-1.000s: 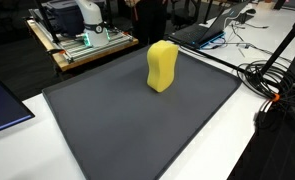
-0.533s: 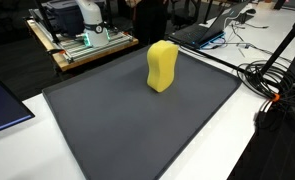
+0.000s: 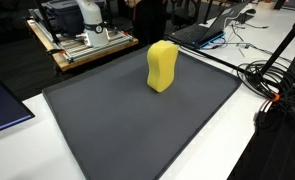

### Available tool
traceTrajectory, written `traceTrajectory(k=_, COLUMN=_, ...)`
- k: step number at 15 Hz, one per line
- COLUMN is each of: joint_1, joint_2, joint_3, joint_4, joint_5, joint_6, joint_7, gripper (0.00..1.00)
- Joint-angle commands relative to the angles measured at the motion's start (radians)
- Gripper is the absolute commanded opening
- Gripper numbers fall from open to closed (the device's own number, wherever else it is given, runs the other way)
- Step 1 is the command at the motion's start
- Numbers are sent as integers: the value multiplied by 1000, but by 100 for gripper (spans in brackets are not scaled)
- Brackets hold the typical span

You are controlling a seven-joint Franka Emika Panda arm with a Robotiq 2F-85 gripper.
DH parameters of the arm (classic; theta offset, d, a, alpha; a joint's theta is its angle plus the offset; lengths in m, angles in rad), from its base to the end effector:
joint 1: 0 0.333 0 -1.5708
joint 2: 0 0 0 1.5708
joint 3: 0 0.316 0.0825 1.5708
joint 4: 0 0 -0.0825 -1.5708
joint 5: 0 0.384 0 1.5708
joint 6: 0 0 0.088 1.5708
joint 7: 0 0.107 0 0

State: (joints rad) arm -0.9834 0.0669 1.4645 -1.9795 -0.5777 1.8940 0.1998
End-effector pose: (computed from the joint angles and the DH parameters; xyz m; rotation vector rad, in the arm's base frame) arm 0.5119 0.2120 0.4620 2.5856 0.6550 0.1082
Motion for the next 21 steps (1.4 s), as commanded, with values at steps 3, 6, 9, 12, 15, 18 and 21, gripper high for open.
traceTrajectory(k=3, joint_1=110, joint_2=77, joint_3=-60, joint_4=25, joint_5=-109, joint_6=-111, joint_7=-75, gripper=100)
traceTrajectory(k=6, joint_1=127, joint_2=98, joint_3=-70, joint_4=28, joint_5=-118, joint_6=-121, joint_7=-72, gripper=100)
traceTrajectory(k=9, joint_1=123, joint_2=96, joint_3=-68, joint_4=28, joint_5=-118, joint_6=-120, joint_7=-72, gripper=100)
traceTrajectory(k=12, joint_1=148, joint_2=134, joint_3=-74, joint_4=31, joint_5=-161, joint_6=-96, joint_7=-131, gripper=100)
traceTrajectory(k=15, joint_1=196, joint_2=173, joint_3=-94, joint_4=32, joint_5=-239, joint_6=-92, joint_7=-239, gripper=100)
traceTrajectory(k=18, joint_1=272, joint_2=234, joint_3=-133, joint_4=48, joint_5=-314, joint_6=-124, joint_7=-343, gripper=100)
traceTrajectory(k=21, joint_1=379, joint_2=324, joint_3=-207, joint_4=87, joint_5=-377, joint_6=-165, joint_7=-457, gripper=100)
